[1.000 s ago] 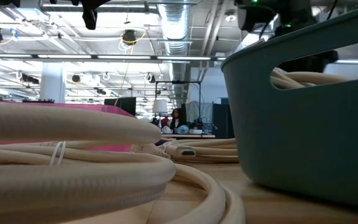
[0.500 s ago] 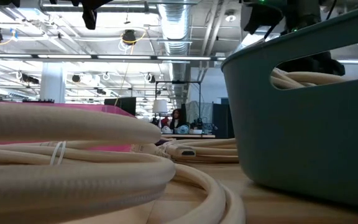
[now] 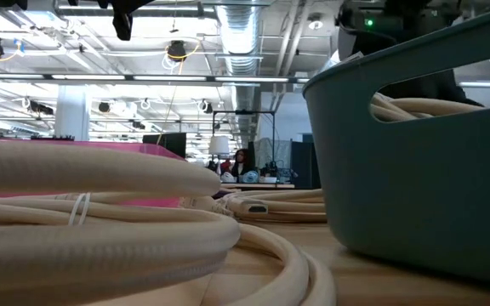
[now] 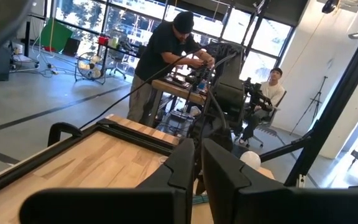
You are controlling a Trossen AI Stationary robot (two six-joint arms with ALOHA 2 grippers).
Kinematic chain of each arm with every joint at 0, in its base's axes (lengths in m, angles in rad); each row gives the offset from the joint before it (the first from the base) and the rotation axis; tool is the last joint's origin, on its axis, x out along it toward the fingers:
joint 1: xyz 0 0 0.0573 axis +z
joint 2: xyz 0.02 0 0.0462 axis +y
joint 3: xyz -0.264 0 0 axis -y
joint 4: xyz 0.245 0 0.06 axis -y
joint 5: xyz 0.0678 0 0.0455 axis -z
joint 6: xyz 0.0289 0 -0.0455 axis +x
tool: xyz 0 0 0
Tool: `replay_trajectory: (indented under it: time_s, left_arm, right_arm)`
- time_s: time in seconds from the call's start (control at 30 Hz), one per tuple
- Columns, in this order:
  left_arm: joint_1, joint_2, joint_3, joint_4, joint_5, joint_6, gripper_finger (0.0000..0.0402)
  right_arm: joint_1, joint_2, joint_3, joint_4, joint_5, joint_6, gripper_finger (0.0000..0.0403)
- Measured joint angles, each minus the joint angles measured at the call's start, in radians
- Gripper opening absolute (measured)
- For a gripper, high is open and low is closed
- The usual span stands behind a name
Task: Pick & Place USB Port
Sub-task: Put the blue charger cable into the red bin
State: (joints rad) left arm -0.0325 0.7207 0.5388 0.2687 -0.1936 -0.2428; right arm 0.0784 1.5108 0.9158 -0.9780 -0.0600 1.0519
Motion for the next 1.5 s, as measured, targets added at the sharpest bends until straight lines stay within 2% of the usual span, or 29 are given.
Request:
replay_trajectory:
  time_s: [0.77, 1.13, 1.27, 1.5]
  left_arm:
    - [0.000, 0.000, 0.000, 0.000, 0.000, 0.000, 0.0030]
    - [0.000, 0.000, 0.000, 0.000, 0.000, 0.000, 0.0030]
    - [0.000, 0.000, 0.000, 0.000, 0.000, 0.000, 0.0030]
    - [0.000, 0.000, 0.000, 0.000, 0.000, 0.000, 0.0030]
  right_arm:
    - [0.000, 0.000, -0.157, 0.203, -0.074, 0.004, 0.0172]
    - [0.000, 0.000, -0.171, 0.228, -0.073, -0.005, 0.0164]
    - [0.000, 0.000, -0.171, 0.239, -0.074, -0.008, 0.0144]
    - [0.002, 0.033, -0.169, 0.257, -0.074, -0.020, 0.0075]
